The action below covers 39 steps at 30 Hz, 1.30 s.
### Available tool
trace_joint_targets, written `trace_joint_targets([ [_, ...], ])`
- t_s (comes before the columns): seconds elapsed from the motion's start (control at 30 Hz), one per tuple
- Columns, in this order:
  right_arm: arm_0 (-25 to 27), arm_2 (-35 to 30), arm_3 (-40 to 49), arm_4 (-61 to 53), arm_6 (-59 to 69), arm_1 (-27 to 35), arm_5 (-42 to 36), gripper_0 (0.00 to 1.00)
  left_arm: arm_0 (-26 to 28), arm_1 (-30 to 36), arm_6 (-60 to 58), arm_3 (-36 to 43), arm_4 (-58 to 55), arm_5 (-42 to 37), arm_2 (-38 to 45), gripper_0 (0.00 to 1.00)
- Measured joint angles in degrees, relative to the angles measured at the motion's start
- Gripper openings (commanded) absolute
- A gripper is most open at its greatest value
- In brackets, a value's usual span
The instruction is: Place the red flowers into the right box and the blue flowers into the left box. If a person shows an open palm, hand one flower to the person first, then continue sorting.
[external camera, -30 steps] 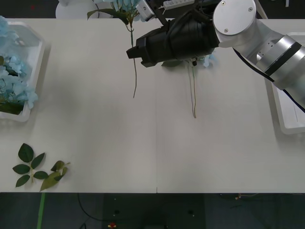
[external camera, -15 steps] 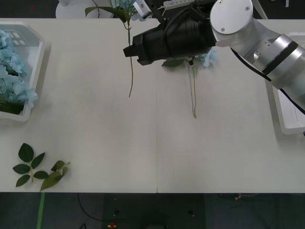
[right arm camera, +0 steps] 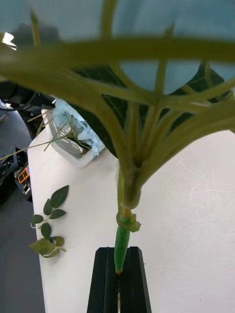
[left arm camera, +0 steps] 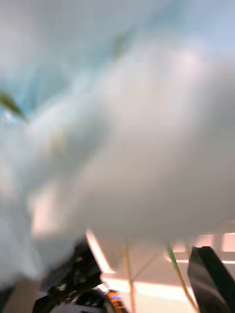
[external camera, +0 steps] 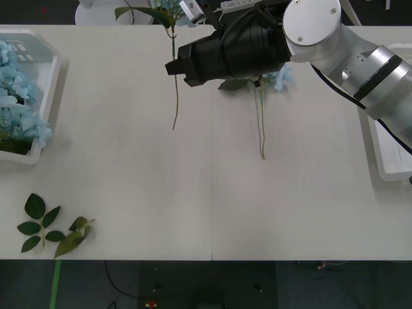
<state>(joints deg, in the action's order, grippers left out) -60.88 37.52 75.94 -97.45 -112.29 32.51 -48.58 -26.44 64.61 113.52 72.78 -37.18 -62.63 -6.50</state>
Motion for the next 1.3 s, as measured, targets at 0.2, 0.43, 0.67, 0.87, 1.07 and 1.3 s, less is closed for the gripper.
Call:
trace_joint_targets([
  [0.2, -0.06, 0.0, -0.01, 0.02, 0.01, -0.01, 0.07, 0.0, 10.58, 0.81, 0.02, 11.44, -14.33, -1.77, 13.1, 1.0],
  [0.43, -0.13, 0.0, -0.02, 0.04, 0.01, -0.01, 0.22, 0.0, 23.03, 0.24, 0.02, 24.36, -33.66, -5.89, 27.43, 1.0],
  [0.67, -0.17, 0.0, -0.03, 0.04, 0.01, -0.02, 0.64, 0.0, 24.02, -7.16, -0.03, 25.63, -51.29, -5.76, 27.25, 1.0],
  [0.87, -0.18, 0.01, -0.04, 0.05, 0.01, -0.03, 0.9, 0.0, 25.87, -13.63, -0.11, 29.47, -61.53, 1.01, 22.23, 1.0],
  [1.07, -0.18, 0.73, -0.05, 0.05, 0.02, -0.04, 3.89, 0.0, 26.81, -17.79, -3.02, 36.12, -62.17, 6.8, 16.35, 1.0],
  [1.3, -0.2, 1.32, -0.07, 0.05, 0.15, -0.04, 4.24, 0.0, 21.04, -25.43, -12.48, 36.92, -49.75, 14.47, 7.3, 1.0],
])
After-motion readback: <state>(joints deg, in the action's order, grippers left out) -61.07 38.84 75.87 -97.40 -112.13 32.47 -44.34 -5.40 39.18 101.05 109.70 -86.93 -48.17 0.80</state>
